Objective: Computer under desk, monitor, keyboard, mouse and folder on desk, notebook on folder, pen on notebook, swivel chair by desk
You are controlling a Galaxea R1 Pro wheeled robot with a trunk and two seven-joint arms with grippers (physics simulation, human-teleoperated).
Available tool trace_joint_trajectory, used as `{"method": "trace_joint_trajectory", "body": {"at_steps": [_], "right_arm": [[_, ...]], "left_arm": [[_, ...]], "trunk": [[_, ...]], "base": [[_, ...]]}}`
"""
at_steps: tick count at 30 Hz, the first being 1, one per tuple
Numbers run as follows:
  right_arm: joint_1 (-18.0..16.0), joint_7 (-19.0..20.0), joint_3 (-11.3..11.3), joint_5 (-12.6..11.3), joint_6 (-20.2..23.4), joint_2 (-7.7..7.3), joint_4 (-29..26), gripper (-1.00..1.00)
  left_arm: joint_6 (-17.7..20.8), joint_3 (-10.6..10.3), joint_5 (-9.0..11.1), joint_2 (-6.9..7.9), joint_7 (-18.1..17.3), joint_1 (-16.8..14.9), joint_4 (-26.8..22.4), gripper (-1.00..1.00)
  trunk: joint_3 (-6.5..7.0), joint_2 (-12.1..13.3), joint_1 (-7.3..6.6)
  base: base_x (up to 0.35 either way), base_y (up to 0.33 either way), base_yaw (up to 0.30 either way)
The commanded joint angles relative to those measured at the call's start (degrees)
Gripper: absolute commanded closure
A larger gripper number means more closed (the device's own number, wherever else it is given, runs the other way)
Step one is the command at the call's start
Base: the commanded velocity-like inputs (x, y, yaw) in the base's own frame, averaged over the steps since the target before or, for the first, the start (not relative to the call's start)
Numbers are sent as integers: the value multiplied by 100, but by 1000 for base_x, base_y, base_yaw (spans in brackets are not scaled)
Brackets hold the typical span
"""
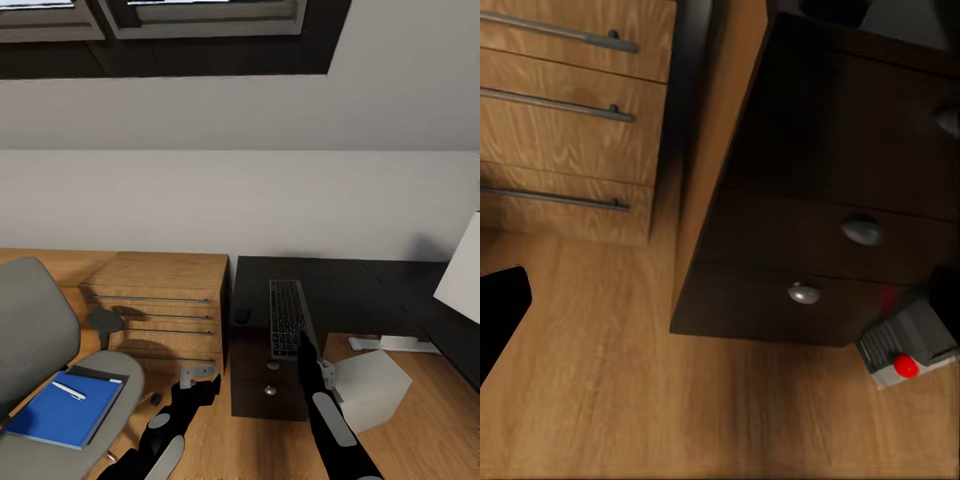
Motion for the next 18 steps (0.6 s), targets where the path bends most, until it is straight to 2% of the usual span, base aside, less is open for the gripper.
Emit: {"method": "trace_joint_trajectory", "body": {"at_steps": [1, 10, 18], "right_arm": [[-4, 40, -7, -61, -7, 4, 5, -100], [-4, 36, -21, -58, -7, 3, 13, -100], [-4, 31, -36, -52, -7, -3, 13, -100]], "left_arm": [[12, -18, 42, 6, 50, -6, -10, -100], [12, -19, 35, 6, 49, -6, -11, -100], [12, -19, 29, 12, 49, -6, -11, -100]], "trunk": [[-6, -4, -2], [-6, -4, -2], [-6, -4, -2]], "base": [[-190, -157, 0], [-59, -55, 0], [-104, -175, 0]]}}
